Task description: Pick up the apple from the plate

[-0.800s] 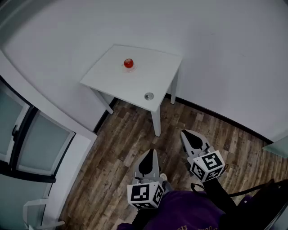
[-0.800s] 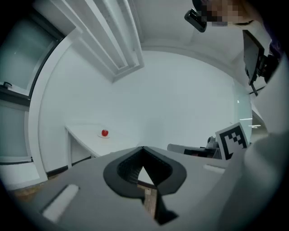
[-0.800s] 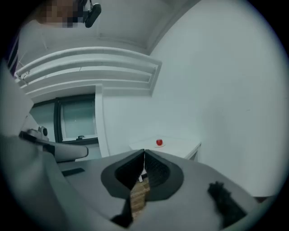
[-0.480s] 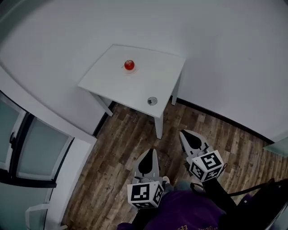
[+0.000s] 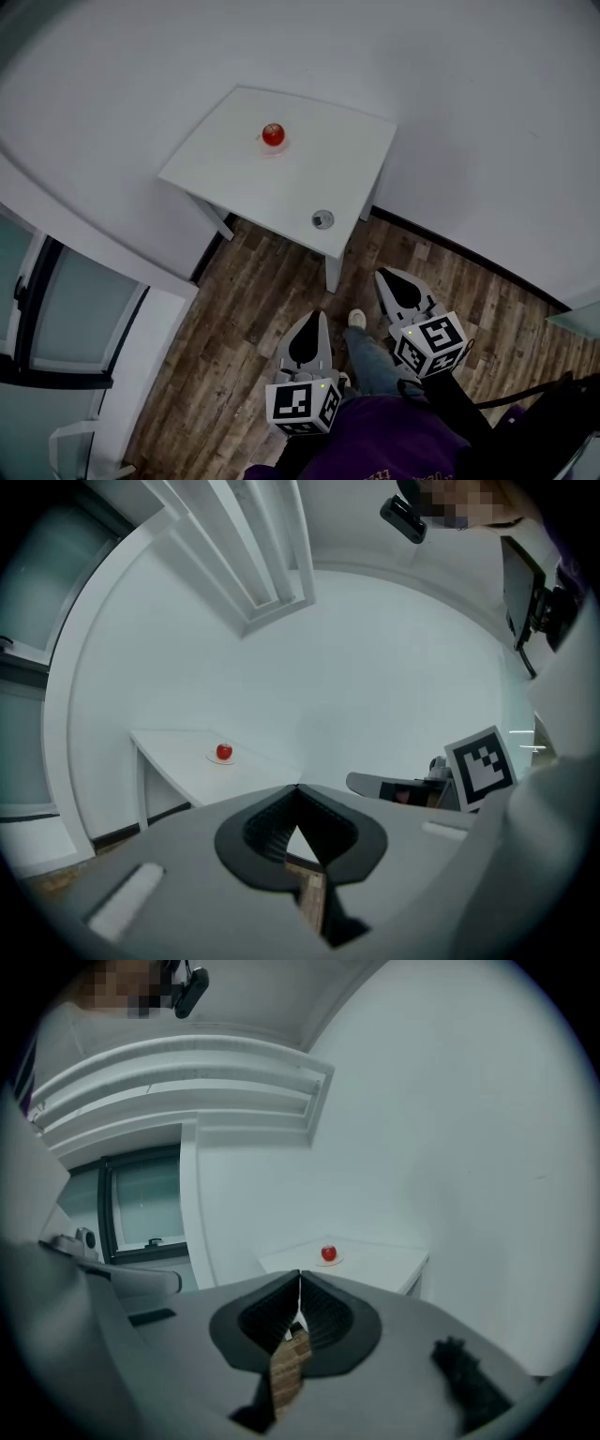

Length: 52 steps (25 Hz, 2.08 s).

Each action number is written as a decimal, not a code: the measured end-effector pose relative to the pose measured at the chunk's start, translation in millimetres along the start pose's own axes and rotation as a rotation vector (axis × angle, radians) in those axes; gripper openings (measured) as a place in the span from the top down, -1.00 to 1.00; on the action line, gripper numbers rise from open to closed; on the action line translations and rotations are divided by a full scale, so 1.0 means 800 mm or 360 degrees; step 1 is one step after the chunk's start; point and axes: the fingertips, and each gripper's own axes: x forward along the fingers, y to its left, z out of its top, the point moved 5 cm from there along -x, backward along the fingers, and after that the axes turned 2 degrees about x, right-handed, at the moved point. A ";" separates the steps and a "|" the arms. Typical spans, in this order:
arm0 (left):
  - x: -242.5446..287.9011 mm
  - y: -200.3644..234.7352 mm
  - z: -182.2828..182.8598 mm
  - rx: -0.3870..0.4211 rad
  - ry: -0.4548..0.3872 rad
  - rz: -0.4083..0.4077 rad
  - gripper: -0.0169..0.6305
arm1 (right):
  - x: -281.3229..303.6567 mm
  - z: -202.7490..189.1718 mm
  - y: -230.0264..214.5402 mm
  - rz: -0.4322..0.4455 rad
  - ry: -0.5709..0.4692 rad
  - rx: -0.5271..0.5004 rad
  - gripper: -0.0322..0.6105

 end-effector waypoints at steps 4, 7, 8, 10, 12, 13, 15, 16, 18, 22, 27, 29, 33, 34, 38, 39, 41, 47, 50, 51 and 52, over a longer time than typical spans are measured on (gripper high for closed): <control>0.035 0.015 0.009 -0.0002 -0.0008 0.0042 0.93 | 0.040 0.010 -0.019 0.0040 0.0006 -0.0002 0.86; 0.068 0.024 0.023 0.0015 -0.0019 0.0064 0.92 | 0.073 0.024 -0.036 0.0080 0.0000 -0.0010 0.86; 0.079 0.026 0.027 0.0012 -0.0024 0.0077 0.92 | 0.085 0.029 -0.041 0.0096 -0.0001 -0.0014 0.86; 0.099 0.031 0.034 -0.0006 -0.0029 0.0107 0.93 | 0.106 0.037 -0.053 0.0124 0.0007 -0.0019 0.86; 0.119 0.034 0.042 -0.0006 -0.0036 0.0126 0.93 | 0.126 0.045 -0.065 0.0148 0.0018 -0.0024 0.86; 0.130 0.036 0.047 -0.0001 -0.0040 0.0135 0.92 | 0.136 0.049 -0.072 0.0160 0.0022 -0.0026 0.86; 0.151 0.040 0.056 0.0005 -0.0047 0.0156 0.93 | 0.157 0.059 -0.085 0.0186 0.0024 -0.0034 0.86; 0.162 0.042 0.061 0.0007 -0.0052 0.0170 0.92 | 0.168 0.064 -0.092 0.0199 0.0023 -0.0038 0.86; 0.182 0.048 0.069 0.0003 -0.0064 0.0200 0.92 | 0.189 0.073 -0.103 0.0229 0.0023 -0.0046 0.86; 0.213 0.053 0.080 -0.0005 -0.0095 0.0228 0.93 | 0.220 0.084 -0.119 0.0290 0.0030 -0.0071 0.86; 0.239 0.056 0.079 -0.0018 -0.0075 0.0267 0.93 | 0.249 0.086 -0.137 0.0334 0.0044 -0.0079 0.86; 0.244 0.059 0.079 -0.0022 -0.0061 0.0289 0.93 | 0.257 0.084 -0.140 0.0349 0.0059 -0.0074 0.86; 0.251 0.069 0.080 -0.0036 -0.0049 0.0330 0.92 | 0.275 0.081 -0.143 0.0371 0.0076 -0.0060 0.86; 0.252 0.072 0.079 -0.0045 -0.0049 0.0341 0.93 | 0.280 0.081 -0.144 0.0377 0.0076 -0.0054 0.86; 0.262 0.089 0.079 -0.0057 -0.0033 0.0366 0.92 | 0.303 0.081 -0.143 0.0392 0.0080 -0.0044 0.86; 0.266 0.095 0.080 -0.0062 -0.0031 0.0370 0.92 | 0.311 0.081 -0.142 0.0393 0.0083 -0.0045 0.86; 0.276 0.108 0.085 -0.0056 -0.0037 0.0365 0.92 | 0.328 0.083 -0.143 0.0390 0.0088 -0.0048 0.86; 0.313 0.153 0.108 -0.0062 -0.0035 0.0335 0.92 | 0.388 0.089 -0.140 0.0358 0.0113 -0.0059 0.86; 0.333 0.177 0.121 -0.0058 -0.0026 0.0316 0.92 | 0.421 0.093 -0.140 0.0335 0.0131 -0.0066 0.86; 0.338 0.186 0.123 -0.0058 -0.0017 0.0315 0.92 | 0.432 0.093 -0.140 0.0329 0.0138 -0.0068 0.86; 0.343 0.195 0.126 -0.0059 -0.0006 0.0319 0.92 | 0.442 0.093 -0.139 0.0325 0.0146 -0.0070 0.86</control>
